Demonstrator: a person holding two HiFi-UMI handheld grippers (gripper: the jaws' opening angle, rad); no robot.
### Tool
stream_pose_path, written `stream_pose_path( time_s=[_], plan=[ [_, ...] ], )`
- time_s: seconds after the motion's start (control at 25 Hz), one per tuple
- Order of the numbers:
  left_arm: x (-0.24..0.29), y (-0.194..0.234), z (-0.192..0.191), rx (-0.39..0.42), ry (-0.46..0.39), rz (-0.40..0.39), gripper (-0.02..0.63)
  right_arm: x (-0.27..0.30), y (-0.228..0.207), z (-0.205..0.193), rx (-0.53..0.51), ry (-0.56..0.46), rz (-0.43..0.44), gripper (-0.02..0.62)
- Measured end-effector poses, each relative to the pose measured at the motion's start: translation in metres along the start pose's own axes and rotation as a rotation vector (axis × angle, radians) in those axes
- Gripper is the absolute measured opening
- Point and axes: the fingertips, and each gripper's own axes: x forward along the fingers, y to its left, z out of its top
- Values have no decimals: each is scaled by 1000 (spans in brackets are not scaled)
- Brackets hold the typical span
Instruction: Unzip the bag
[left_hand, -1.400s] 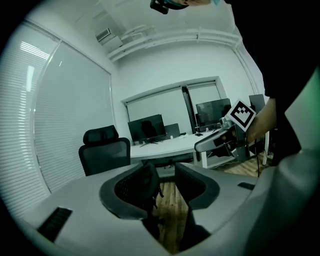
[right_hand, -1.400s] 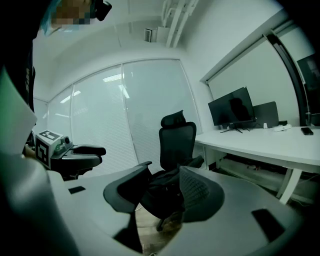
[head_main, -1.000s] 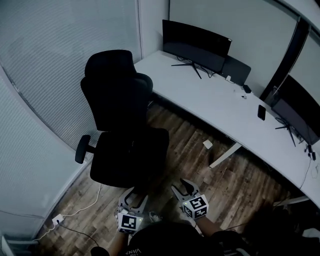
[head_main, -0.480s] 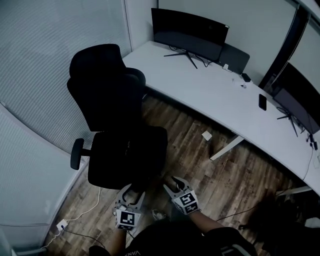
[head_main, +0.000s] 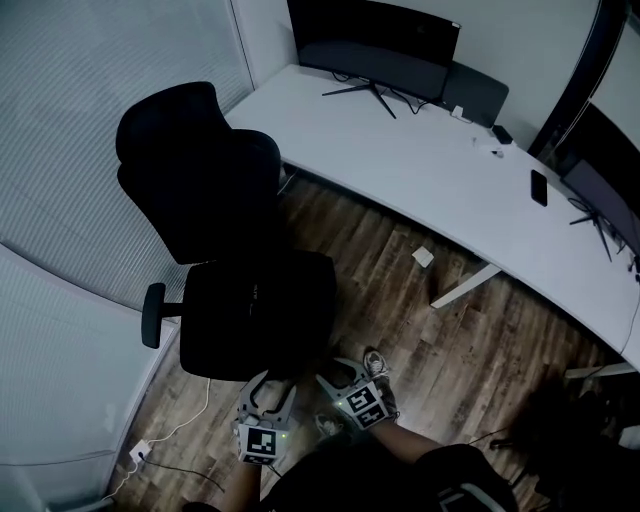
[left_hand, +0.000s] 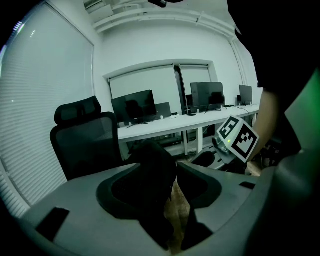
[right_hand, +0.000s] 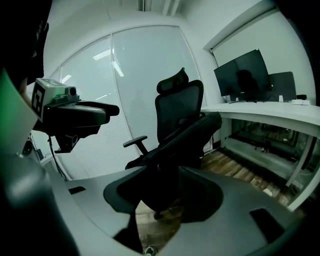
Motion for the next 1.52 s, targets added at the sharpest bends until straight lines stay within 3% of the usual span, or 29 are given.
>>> stream_pose_path(
  time_s=[0.24, 0.4, 0.6, 0.72, 0.76, 0.84, 1.0, 1.32, 1.52],
  plan=[
    [18, 2, -9, 8, 47, 6, 222, 22, -12, -16, 4, 1, 14, 178],
    [22, -2, -7, 13, 19, -17, 222, 33, -21, -19, 11, -17, -1, 178],
    [17, -6, -24, 23, 69, -13, 222, 47, -25, -23, -2, -30, 0, 178],
    [14, -9, -26, 9, 58, -12, 222, 49, -28, -25, -21, -27, -15, 178],
    [13, -9, -26, 5, 56, -11, 222, 48, -30, -25, -29, -29, -22, 167],
    [12, -9, -30, -2, 59, -7, 222, 45, -31, -24, -47, -31, -27, 75],
    [12, -8, -36, -3, 81, -5, 222, 37, -30, -19, -55, -28, -17, 64],
    [34, -21, -50, -9, 107, -34, 222, 6, -29, -10, 32, -50, 54, 58],
    [55, -20, -47, -7, 146, -38, 222, -2, -28, 11, 35, -51, 123, 55]
  ],
)
